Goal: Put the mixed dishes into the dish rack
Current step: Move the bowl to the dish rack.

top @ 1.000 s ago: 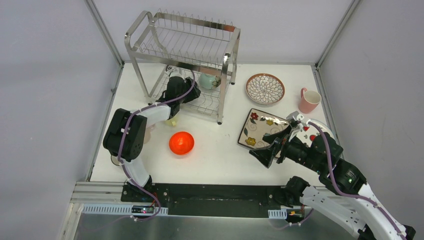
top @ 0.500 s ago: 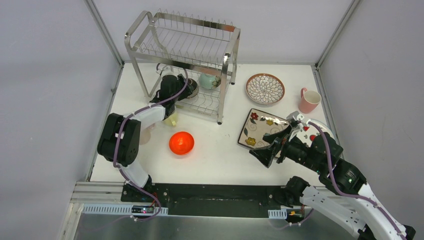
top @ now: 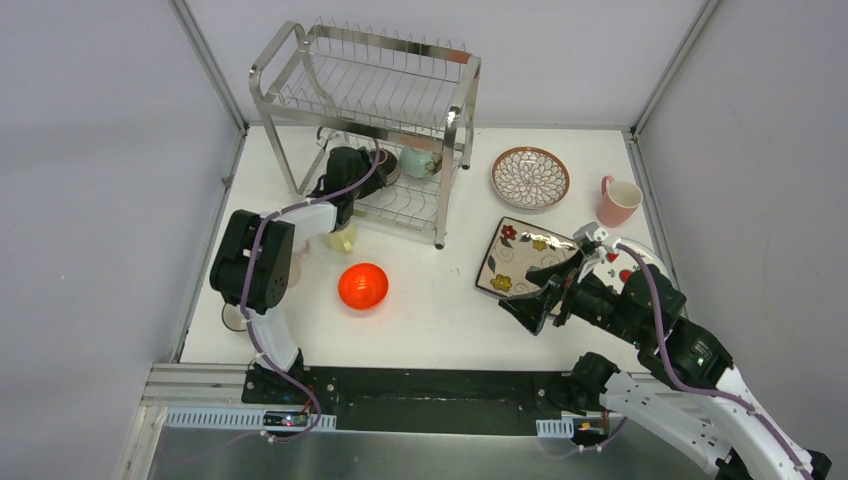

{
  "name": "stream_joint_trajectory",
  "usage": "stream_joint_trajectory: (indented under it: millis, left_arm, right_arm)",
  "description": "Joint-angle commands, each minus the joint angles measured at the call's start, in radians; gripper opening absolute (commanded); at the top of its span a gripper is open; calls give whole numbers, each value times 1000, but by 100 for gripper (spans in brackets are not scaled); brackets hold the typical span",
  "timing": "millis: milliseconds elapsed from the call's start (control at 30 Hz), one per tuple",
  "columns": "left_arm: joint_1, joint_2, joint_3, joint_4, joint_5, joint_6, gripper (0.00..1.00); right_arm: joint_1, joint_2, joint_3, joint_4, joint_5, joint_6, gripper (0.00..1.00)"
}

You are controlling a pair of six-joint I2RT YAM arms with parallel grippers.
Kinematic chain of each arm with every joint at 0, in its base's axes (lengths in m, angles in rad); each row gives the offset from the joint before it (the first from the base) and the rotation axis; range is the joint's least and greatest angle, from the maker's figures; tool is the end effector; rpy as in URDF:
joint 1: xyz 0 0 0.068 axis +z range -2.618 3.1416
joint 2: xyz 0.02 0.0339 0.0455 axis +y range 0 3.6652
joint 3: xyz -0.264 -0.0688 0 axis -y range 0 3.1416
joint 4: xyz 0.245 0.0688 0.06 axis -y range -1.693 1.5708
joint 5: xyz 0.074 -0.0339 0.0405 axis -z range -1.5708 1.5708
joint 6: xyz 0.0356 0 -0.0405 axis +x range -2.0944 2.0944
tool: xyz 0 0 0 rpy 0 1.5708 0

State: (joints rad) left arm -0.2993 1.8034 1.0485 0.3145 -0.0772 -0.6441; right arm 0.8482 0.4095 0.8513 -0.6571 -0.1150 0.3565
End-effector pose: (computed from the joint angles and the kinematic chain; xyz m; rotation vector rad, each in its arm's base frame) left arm 0.3825 -0.1152 0.1995 -0.4008 2.0094 -0.5198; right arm 0.0502 0.0631 0.3542 -0.5445 1.8106 0.9509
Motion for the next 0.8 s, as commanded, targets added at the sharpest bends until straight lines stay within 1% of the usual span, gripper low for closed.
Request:
stream_joint_trajectory:
  millis: [0, 167, 433, 633, 767]
  left_arm:
    - [14, 31, 77, 48, 1, 19, 51]
    - [15, 58, 111, 92, -8, 50, 51]
    - [16, 105, 126, 180, -13, 95, 51]
    - [17, 154, 137, 278, -8, 137, 51]
    - [17, 180, 135, 348, 51, 149, 52]
  right_arm:
    - [-3, 4, 13, 4, 21, -24, 100]
    - [-3, 17, 17, -3, 27, -39, 100]
    - [-3, 43, 17, 0, 31, -58, 100]
    - [-3, 50, 18, 17, 28, -69, 100]
    - [-3, 39, 26, 27, 44, -76, 100]
